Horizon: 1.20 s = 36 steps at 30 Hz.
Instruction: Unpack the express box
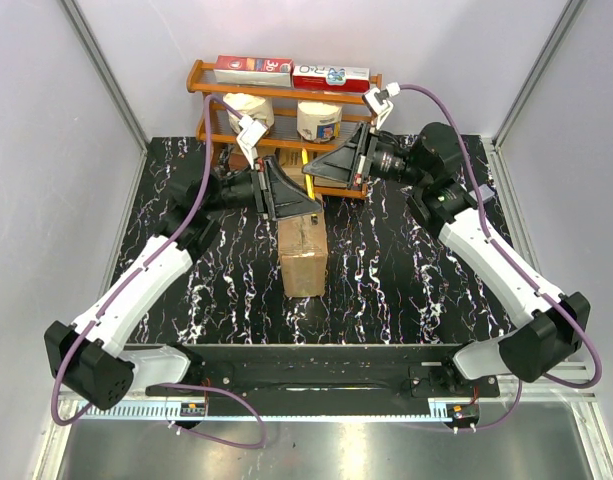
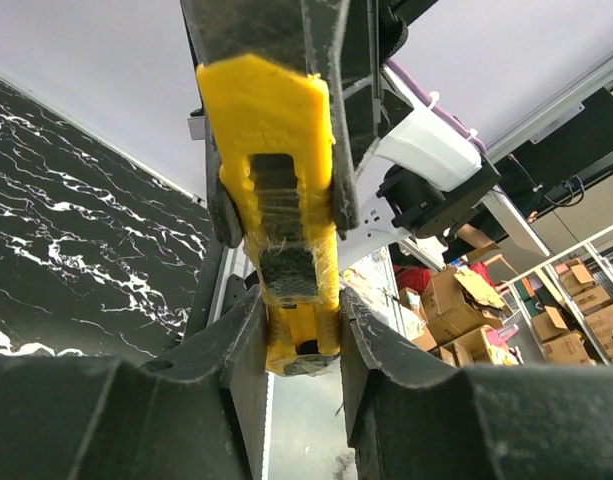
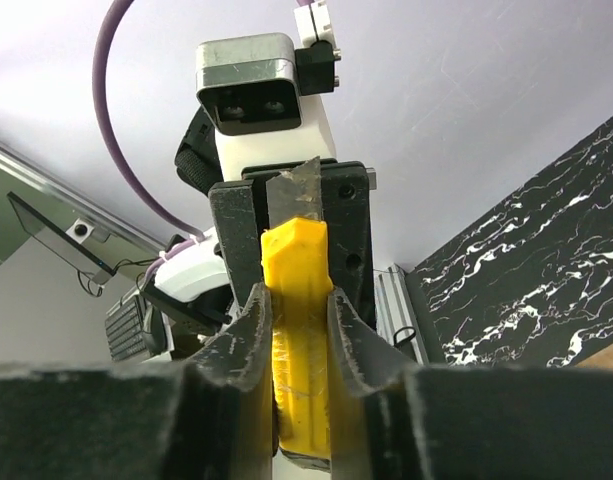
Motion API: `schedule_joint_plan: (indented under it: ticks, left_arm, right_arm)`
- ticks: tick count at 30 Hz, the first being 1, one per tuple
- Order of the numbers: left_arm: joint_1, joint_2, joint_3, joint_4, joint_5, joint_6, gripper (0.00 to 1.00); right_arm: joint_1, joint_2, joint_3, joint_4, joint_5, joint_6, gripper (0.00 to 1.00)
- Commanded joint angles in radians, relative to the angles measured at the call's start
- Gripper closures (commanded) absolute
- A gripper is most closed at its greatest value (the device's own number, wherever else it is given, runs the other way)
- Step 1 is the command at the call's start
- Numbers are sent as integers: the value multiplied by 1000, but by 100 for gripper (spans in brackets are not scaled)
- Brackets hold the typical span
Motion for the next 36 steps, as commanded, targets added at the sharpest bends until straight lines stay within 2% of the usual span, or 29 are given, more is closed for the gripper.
schedule_joint_plan:
  ticks: [1, 2, 6, 9, 12, 14, 16, 18, 25, 30, 36]
  left_arm:
    - [7, 1, 31, -18, -52, 46, 91]
    - [7, -4, 36, -45, -67, 87, 91]
    - [7, -30, 77, -295, -179, 247, 91]
    - [7, -48, 120, -441, -309, 351, 91]
    - [1, -63, 126, -496, -395, 402, 91]
    - [-4, -68, 125, -504, -419, 417, 92]
    - [-5, -59, 145, -541, -431, 428, 94]
    - [-8, -45, 168, -587, -432, 455, 96]
    - [-11, -54, 166, -619, -457, 478, 97]
    - [-13, -53, 172, -619, -429, 475, 97]
    - [-14, -47, 176, -619, -405, 475, 97]
  right_arm:
    - [18, -38, 27, -63, 2, -62, 70]
    - [18, -44, 27, -92, 17, -73, 52]
    - [18, -84, 27, -174, 129, -139, 29]
    - [16, -98, 42, -278, 210, -205, 25]
    - [31, -90, 64, -355, 247, -249, 28]
    - [59, -79, 96, -461, 299, -329, 37]
    - [108, -56, 159, -545, 427, -391, 45]
    - [132, -50, 180, -573, 509, -412, 49]
    - [212, -14, 239, -628, 665, -517, 56]
    - [226, 13, 269, -654, 702, -550, 61]
    - [234, 49, 292, -669, 702, -579, 61]
